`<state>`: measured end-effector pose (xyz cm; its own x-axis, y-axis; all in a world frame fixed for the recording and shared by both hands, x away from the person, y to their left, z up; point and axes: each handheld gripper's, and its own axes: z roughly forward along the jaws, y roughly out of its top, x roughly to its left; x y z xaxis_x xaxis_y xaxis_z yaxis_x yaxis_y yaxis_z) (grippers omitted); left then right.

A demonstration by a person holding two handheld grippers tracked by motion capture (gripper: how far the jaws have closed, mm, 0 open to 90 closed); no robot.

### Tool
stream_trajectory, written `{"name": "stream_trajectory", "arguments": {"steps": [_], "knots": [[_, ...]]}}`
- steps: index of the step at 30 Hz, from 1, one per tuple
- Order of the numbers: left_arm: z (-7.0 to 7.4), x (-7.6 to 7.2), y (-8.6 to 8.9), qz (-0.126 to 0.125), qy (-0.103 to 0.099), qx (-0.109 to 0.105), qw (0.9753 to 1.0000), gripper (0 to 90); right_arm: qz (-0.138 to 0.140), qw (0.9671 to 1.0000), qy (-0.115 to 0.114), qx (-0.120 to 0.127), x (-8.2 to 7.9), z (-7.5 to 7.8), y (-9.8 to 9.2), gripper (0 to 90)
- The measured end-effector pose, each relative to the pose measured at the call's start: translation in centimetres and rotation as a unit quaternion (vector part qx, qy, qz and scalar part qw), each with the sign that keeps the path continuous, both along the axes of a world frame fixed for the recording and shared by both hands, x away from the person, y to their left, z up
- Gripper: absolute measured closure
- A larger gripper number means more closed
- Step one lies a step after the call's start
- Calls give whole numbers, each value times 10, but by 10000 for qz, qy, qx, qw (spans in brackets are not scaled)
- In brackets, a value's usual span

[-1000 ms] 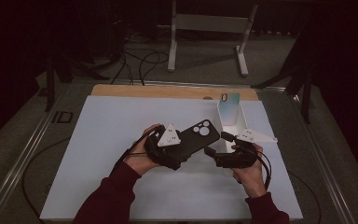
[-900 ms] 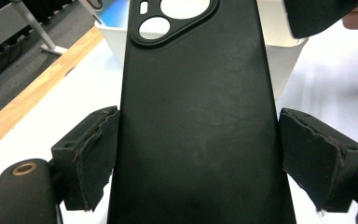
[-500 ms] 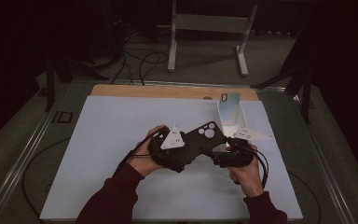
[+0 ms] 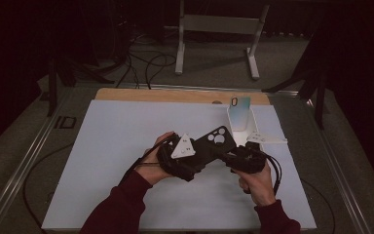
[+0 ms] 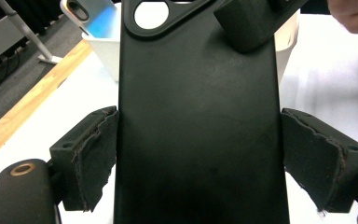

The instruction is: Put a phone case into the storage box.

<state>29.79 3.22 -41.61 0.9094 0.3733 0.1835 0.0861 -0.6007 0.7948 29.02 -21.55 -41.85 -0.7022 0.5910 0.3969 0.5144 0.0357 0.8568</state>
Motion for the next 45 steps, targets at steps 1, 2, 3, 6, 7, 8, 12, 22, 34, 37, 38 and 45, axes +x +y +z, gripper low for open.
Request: {"name": "stream_trajectory", "arguments": {"steps": [1,2,3,6,7,8,12,22,34,37,38,45], "knots": [[-1,0,-1,-8,3,24,10000,150,30,10000,-1,19,0,0,0,647],[-1,0,-1,-14,-2,43,10000,150,58,10000,-8,57,0,1,1,683],[-1,0,-2,-15,-8,58,10000,150,65,9999,-3,84,-1,1,1,709],[-2,-1,-3,13,-35,62,10000,147,129,9998,-5,175,-1,2,1,757],[-3,-1,-3,30,-60,85,9999,147,126,9998,-5,181,-1,2,2,767],[-3,-1,-4,57,-71,102,9999,146,131,9997,-2,194,-1,3,2,778],[-6,0,-7,176,-92,144,9997,139,113,9997,-41,202,-2,2,3,801],[-3,4,0,161,83,-67,9998,154,60,9996,-266,9,-6,5,1,815],[-4,11,6,103,533,-305,9981,80,192,9989,-425,-26,-9,11,-3,814],[-4,12,7,92,600,-340,9976,74,214,9988,-440,-9,-9,12,-5,814],[-5,12,7,89,609,-342,9975,73,231,9988,-441,-1,-10,13,-5,814],[-5,14,9,-20,835,-461,9954,62,380,9979,-530,9,-12,17,-6,814]]}}
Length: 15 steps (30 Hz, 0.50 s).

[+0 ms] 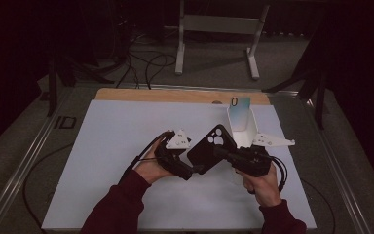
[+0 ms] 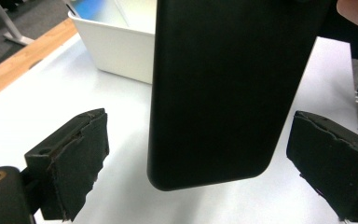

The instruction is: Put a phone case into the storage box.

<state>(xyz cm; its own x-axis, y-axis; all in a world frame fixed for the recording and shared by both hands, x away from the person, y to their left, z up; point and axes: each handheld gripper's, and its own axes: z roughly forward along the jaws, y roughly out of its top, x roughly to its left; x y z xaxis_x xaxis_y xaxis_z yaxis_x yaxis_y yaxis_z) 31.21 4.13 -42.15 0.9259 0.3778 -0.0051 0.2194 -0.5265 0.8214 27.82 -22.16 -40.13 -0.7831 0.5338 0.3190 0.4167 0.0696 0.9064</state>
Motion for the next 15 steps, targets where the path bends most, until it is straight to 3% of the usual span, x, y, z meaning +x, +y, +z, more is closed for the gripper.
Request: {"name": "stream_trajectory", "arguments": {"steps": [10,15], "knots": [[-2,-2,-4,-265,179,-50,9995,76,282,9995,-109,-11,-3,3,5,814],[-1,-3,-3,-504,289,-214,9981,124,549,9982,-221,-29,-6,4,9,814]]}}
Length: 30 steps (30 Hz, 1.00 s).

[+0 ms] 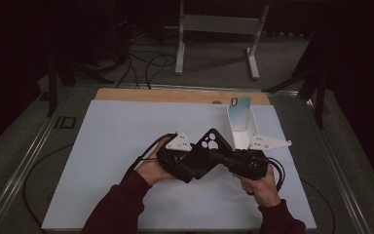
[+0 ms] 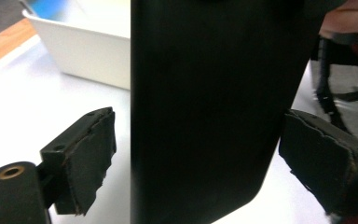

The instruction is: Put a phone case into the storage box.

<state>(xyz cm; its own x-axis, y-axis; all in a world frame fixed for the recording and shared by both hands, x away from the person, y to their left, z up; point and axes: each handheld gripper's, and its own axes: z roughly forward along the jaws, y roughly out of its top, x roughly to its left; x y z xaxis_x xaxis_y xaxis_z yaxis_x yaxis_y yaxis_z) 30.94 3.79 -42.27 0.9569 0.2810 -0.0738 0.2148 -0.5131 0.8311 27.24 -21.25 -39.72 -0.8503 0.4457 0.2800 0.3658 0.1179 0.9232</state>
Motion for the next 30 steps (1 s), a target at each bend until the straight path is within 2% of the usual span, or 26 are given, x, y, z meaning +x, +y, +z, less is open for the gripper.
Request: {"name": "stream_trajectory", "arguments": {"steps": [2,4,7,11,14,20,25,27,30], "knots": [[1,-1,0,-63,4,-29,10000,156,54,10000,-39,-21,-1,1,0,814],[1,-2,1,-168,29,-87,9998,236,86,9999,-80,-15,-1,0,-1,814],[1,-3,0,-231,25,-70,9997,303,125,9998,-139,16,-1,-1,-4,815],[1,-3,2,-291,48,-98,9995,417,83,9999,-147,27,0,-2,-10,814],[1,-4,3,-309,-28,-95,9995,509,-9,9998,-177,-25,0,-2,-14,810],[1,-5,4,-334,-28,-179,9993,618,-44,9996,-249,-127,0,-2,-20,803],[0,-6,4,-346,-123,-102,9993,732,-88,9994,-264,-227,2,-3,-21,708],[0,-6,4,-350,-132,-93,9993,763,-91,9993,-253,-249,2,-3,-21,695],[-1,-8,3,-384,-149,-115,9991,795,-135,9992,-245,-268,4,-3,-22,623]]}}
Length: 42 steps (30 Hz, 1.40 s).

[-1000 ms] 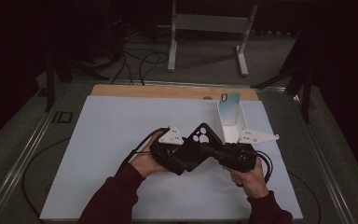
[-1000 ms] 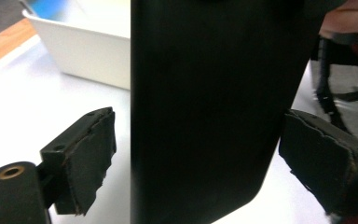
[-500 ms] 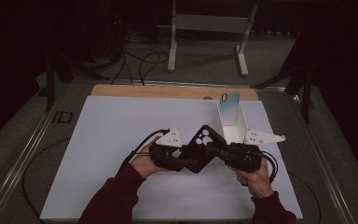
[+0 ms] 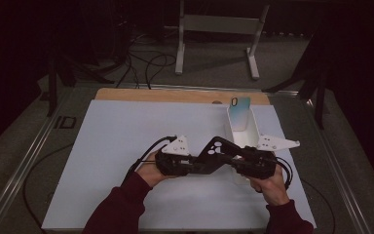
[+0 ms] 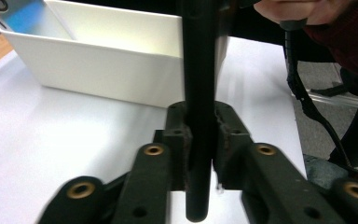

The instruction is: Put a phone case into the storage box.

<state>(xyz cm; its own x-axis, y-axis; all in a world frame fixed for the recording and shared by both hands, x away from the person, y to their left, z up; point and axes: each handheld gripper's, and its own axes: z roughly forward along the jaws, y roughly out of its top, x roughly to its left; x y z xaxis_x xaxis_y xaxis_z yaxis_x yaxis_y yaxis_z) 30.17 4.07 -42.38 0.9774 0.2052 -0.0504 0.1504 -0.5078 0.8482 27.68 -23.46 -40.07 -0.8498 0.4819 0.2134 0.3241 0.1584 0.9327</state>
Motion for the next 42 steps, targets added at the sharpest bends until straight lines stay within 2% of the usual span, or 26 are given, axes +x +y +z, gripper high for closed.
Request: {"name": "stream_trajectory", "arguments": {"steps": [7,12,17,26,30,31,32,38,40,42], "knots": [[0,-3,-4,13,-147,2,9999,805,-145,9998,111,-20,3,0,4,443],[2,-2,-1,141,-239,8,9996,808,-545,9984,82,-125,3,0,6,240],[2,-2,1,338,-285,-30,9990,808,-823,9963,83,-228,1,1,5,145],[2,-1,1,635,-340,23,9974,808,-1081,9938,90,-249,-1,4,5,115],[2,-1,1,635,-340,23,9974,808,-1122,9933,108,-243,-1,4,5,115],[2,-1,0,815,-394,33,9959,808,-1122,9933,108,-243,-1,4,5,115],[2,-1,0,850,-398,32,9956,808,-1322,9908,114,-253,-1,4,6,107],[2,-1,-1,1096,-416,22,9931,808,-1475,9888,132,-174,0,6,9,101],[1,-1,-2,1227,-430,-4,9915,808,-1598,9870,121,-138,1,8,12,97],[1,-2,-3,1318,-426,-48,9904,808,-1617,9867,128,-73,1,10,14,94]]}}
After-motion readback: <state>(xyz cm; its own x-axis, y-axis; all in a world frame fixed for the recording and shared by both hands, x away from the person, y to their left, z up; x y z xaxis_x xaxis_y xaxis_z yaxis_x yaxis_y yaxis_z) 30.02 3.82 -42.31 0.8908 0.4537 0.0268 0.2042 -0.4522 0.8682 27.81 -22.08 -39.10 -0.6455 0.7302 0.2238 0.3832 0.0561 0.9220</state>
